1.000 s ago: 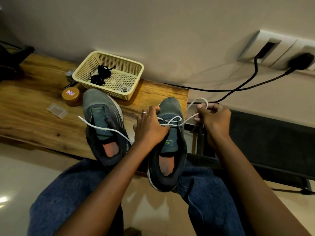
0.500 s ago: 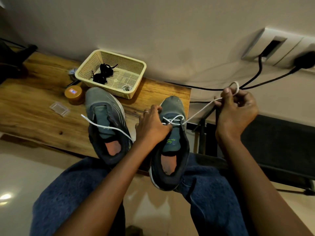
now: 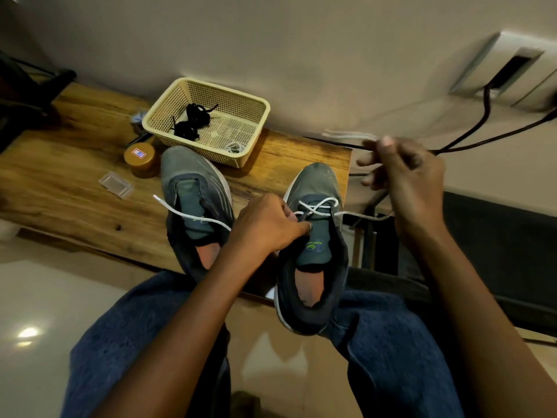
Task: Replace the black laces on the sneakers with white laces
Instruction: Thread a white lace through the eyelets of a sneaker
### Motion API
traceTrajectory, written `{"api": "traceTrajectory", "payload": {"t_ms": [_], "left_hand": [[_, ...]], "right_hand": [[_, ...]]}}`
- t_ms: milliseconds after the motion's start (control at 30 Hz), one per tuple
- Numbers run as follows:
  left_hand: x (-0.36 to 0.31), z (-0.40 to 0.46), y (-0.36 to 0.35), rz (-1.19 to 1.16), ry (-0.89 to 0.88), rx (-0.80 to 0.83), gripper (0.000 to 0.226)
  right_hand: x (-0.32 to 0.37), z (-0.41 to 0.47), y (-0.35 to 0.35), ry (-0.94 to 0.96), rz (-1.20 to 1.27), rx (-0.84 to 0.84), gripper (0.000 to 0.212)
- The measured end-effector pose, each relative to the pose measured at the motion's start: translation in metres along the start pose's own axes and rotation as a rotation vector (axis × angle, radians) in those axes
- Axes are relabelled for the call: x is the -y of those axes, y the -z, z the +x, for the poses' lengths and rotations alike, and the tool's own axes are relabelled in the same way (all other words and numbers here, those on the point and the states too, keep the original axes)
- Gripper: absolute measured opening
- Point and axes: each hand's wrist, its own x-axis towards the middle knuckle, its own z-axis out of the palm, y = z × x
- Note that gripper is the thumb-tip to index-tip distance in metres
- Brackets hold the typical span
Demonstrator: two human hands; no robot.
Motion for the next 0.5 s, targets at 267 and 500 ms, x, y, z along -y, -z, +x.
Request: {"api": "traceTrajectory", "payload": {"t_ms": [267, 500], "left_hand": [[0.014, 0.013, 0.004, -0.211, 0.017, 0.116, 0.015], [0.019, 0.016, 0.007, -0.239, 0.013, 0.151, 0.019]], "right_hand": [[-0.017, -0.004, -0.019, -0.178, -0.379, 0.532, 0.027], [-0.025, -0.012, -0.038, 0.013, -0.627, 0.649, 0.015]]}}
